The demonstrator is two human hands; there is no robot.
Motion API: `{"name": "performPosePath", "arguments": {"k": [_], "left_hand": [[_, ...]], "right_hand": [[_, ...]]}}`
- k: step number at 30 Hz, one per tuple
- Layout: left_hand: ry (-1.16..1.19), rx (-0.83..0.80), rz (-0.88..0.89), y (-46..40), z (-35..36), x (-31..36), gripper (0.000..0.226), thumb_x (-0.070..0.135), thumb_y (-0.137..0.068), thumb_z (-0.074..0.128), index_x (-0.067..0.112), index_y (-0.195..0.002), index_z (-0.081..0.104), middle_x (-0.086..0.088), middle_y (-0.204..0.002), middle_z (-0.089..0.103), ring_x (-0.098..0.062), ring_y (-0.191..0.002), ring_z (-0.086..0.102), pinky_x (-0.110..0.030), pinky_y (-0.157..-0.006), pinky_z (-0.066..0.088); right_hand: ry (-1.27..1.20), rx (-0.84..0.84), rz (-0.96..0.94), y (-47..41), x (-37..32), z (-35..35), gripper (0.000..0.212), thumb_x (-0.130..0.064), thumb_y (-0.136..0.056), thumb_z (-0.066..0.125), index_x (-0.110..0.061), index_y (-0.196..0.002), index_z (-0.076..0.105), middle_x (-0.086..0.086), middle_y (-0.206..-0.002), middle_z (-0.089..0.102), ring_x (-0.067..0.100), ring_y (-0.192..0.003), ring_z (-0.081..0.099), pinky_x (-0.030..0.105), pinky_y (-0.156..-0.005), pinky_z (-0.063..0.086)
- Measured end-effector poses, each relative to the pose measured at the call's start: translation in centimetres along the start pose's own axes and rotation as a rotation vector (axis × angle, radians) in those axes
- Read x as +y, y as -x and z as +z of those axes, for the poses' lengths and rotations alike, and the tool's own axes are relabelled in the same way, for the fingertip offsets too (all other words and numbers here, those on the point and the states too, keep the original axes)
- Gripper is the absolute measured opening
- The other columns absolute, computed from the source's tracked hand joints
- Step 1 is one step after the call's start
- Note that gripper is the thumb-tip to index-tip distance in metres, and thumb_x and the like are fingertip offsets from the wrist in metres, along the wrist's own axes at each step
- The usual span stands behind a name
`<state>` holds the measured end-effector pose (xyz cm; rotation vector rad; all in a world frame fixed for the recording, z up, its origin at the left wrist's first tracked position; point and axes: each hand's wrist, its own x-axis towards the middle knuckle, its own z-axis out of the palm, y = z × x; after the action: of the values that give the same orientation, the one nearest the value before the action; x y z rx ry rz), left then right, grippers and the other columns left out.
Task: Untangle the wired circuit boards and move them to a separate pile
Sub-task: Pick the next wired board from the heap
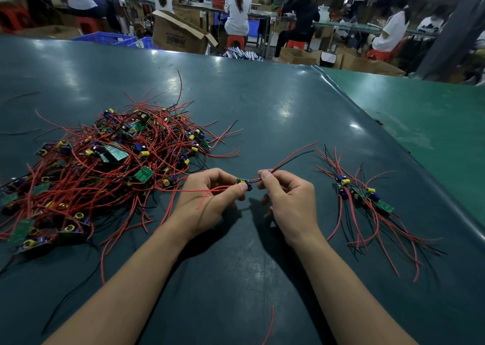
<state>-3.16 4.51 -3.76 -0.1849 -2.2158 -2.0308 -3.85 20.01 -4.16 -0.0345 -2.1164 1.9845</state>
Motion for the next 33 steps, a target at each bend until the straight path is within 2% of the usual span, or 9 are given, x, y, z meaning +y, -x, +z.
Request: {"name": "performPosePath", "arguments": {"k": [2,6,9,14,20,23,25,28,33], "left_hand": [[0.008,0.002,-0.033,0.0,0.0,0.0,0.012,0.008,-0.082,0.075,0.009,-0.075,0.066,-0.004,-0.062,0.071,-0.008,-0.047,0.057,-0.016,-0.045,0.043],[0.014,-0.018,-0.072,-0.1,-0.1,0.1,0.013,0.013,-0.083,0.074,0.010,-0.074,0.065,-0.004,-0.063,0.070,-0.011,-0.047,0.057,-0.019,-0.043,0.040],[0.028,-0.014,-0.083,-0.2,-0.2,0.2,0.014,0.012,-0.084,0.073,0.011,-0.072,0.065,-0.002,-0.060,0.069,-0.010,-0.046,0.056,-0.017,-0.043,0.040],[0.065,-0.011,-0.094,-0.2,-0.3,0.3,0.017,0.011,-0.085,0.071,0.010,-0.071,0.063,-0.003,-0.059,0.067,-0.011,-0.046,0.054,-0.015,-0.046,0.040],[0.047,-0.045,-0.099,-0.1,-0.2,0.4,0.017,0.011,-0.084,0.072,0.012,-0.069,0.064,-0.004,-0.060,0.068,-0.012,-0.048,0.055,-0.015,-0.046,0.040],[0.065,-0.051,-0.100,-0.1,-0.3,0.5,0.018,0.010,-0.084,0.072,0.012,-0.069,0.064,-0.004,-0.059,0.067,-0.012,-0.048,0.054,-0.015,-0.046,0.040],[0.044,-0.070,-0.098,-0.1,-0.3,0.6,0.017,0.010,-0.084,0.072,0.011,-0.070,0.064,-0.004,-0.061,0.068,-0.012,-0.049,0.054,-0.015,-0.047,0.041],[0.032,-0.079,-0.097,0.0,-0.3,0.6,0.015,0.011,-0.084,0.072,0.010,-0.071,0.064,-0.004,-0.062,0.069,-0.012,-0.050,0.055,-0.016,-0.048,0.041],[0.029,-0.081,-0.099,0.0,-0.4,0.6,0.015,0.012,-0.084,0.073,0.009,-0.072,0.065,-0.004,-0.062,0.069,-0.013,-0.050,0.054,-0.016,-0.047,0.041]], "right_hand": [[0.023,0.104,-0.021,-0.3,0.1,0.0,0.023,-0.022,-0.091,0.067,-0.014,-0.069,0.069,0.000,-0.063,0.065,0.015,-0.050,0.053,0.033,-0.049,0.041],[-0.033,0.209,-0.046,-0.5,-0.2,-0.1,0.022,-0.021,-0.092,0.066,-0.020,-0.070,0.072,-0.004,-0.063,0.065,0.010,-0.047,0.054,0.023,-0.045,0.039],[-0.134,0.210,-0.025,-0.2,-0.4,0.2,0.021,-0.019,-0.093,0.064,-0.022,-0.074,0.073,-0.002,-0.069,0.070,0.010,-0.043,0.054,0.020,-0.041,0.038],[-0.297,0.177,0.023,-0.5,-0.4,0.2,0.011,-0.009,-0.099,0.052,-0.014,-0.101,0.061,0.005,-0.073,0.074,0.010,-0.037,0.051,0.018,-0.034,0.035],[-0.094,0.203,-0.059,-0.5,0.2,-0.1,0.020,-0.012,-0.098,0.048,-0.029,-0.099,0.059,0.003,-0.075,0.074,0.014,-0.040,0.055,0.022,-0.039,0.039],[-0.149,0.254,-0.036,-1.0,0.0,-0.5,0.013,-0.012,-0.098,0.049,-0.023,-0.101,0.056,0.003,-0.077,0.075,0.013,-0.039,0.053,0.021,-0.035,0.036],[-0.170,0.278,-0.030,-1.2,0.0,-0.9,0.017,-0.009,-0.098,0.047,-0.024,-0.102,0.053,0.006,-0.078,0.075,0.013,-0.039,0.051,0.021,-0.035,0.036],[-0.148,0.273,-0.032,-1.1,0.0,-1.0,0.023,-0.005,-0.098,0.043,-0.024,-0.100,0.055,0.009,-0.078,0.074,0.013,-0.038,0.052,0.022,-0.035,0.037],[-0.241,0.255,0.000,-1.5,-0.1,-1.2,0.015,-0.008,-0.101,0.043,-0.019,-0.102,0.052,0.008,-0.075,0.074,0.012,-0.037,0.050,0.021,-0.034,0.037]]}}
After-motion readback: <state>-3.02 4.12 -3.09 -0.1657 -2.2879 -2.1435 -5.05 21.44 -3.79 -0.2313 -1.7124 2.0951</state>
